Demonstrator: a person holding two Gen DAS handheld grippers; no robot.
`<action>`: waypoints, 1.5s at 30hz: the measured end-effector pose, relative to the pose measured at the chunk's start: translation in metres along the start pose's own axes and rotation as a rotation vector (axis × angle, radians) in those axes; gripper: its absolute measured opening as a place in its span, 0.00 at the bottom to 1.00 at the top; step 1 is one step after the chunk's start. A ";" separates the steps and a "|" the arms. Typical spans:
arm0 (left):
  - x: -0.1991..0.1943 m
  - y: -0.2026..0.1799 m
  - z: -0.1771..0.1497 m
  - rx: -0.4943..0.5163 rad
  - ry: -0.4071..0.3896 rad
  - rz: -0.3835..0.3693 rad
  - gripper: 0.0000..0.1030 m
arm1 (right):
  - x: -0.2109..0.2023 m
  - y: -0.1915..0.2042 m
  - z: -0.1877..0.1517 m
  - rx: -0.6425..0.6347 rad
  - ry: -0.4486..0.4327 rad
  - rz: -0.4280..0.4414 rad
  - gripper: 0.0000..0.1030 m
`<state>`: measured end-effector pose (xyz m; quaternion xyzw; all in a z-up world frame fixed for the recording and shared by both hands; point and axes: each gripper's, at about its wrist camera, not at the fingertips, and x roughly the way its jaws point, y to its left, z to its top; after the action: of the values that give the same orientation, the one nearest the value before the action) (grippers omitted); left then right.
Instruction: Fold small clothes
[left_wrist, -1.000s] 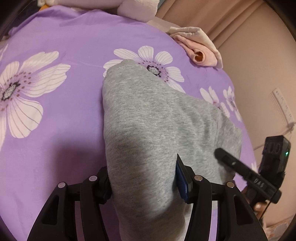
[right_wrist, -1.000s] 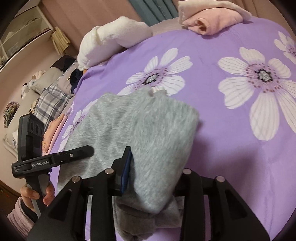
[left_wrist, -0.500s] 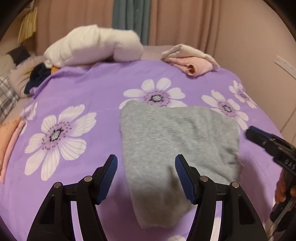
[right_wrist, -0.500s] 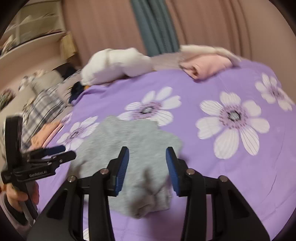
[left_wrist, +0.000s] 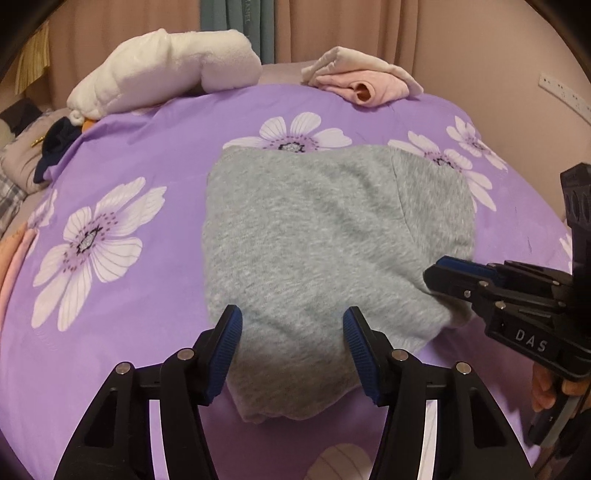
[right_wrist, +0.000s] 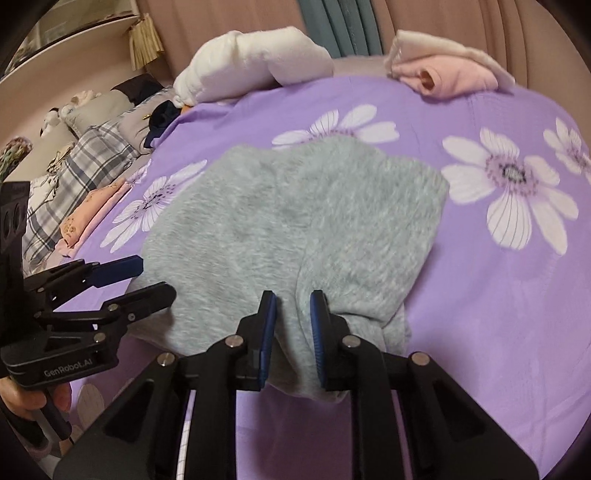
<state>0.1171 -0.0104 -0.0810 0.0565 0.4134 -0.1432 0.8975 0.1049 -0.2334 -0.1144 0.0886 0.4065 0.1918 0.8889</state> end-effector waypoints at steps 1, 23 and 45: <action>-0.001 0.000 0.000 -0.001 0.004 0.001 0.56 | -0.001 0.000 0.000 0.004 0.002 -0.001 0.18; -0.103 0.024 0.002 -0.170 -0.055 0.063 0.99 | -0.117 0.049 -0.009 -0.028 -0.142 -0.134 1.00; -0.130 0.007 -0.021 -0.159 0.034 0.159 0.99 | -0.134 0.072 -0.022 -0.026 -0.088 -0.175 1.00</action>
<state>0.0239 0.0279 0.0037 0.0202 0.4329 -0.0376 0.9005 -0.0113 -0.2229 -0.0135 0.0497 0.3710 0.1146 0.9202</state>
